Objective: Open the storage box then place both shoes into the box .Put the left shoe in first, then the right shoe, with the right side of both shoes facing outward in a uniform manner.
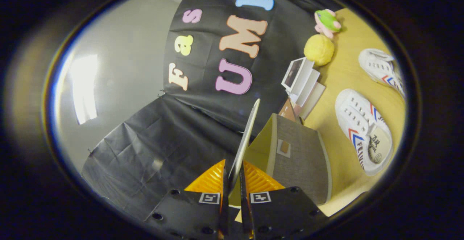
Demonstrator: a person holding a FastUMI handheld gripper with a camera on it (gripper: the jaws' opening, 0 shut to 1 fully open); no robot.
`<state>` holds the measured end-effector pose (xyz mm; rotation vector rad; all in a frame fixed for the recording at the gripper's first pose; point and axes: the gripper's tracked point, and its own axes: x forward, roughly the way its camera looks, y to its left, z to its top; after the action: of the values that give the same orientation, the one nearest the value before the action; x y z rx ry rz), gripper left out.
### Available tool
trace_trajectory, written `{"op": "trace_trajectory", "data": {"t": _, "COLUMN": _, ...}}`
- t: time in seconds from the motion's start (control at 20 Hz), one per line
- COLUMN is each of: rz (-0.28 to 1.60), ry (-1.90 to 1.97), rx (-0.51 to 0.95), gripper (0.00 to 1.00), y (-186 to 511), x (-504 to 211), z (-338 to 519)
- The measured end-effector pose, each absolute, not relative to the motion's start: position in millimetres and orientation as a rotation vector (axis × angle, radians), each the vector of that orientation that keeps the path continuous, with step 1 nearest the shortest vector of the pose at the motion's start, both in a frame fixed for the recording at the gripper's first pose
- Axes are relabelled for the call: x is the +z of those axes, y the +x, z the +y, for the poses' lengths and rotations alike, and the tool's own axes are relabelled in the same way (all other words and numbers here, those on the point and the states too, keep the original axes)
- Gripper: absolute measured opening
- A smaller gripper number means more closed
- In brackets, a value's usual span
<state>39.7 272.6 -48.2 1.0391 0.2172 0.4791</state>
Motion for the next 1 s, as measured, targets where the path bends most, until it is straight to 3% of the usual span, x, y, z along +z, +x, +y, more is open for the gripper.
{"op": "trace_trajectory", "data": {"t": 0.45, "rz": 0.163, "ry": 0.729, "rx": 0.536, "gripper": 0.16, "y": 41, "x": 20, "z": 334}}
{"op": "trace_trajectory", "data": {"t": 0.85, "rz": 0.157, "ry": 0.490, "rx": 0.649, "gripper": 0.25, "y": 25, "x": 48, "z": 437}}
{"op": "trace_trajectory", "data": {"t": 1.0, "rz": 0.209, "ry": 0.492, "rx": 0.725, "gripper": 0.44, "y": 21, "x": 38, "z": 471}}
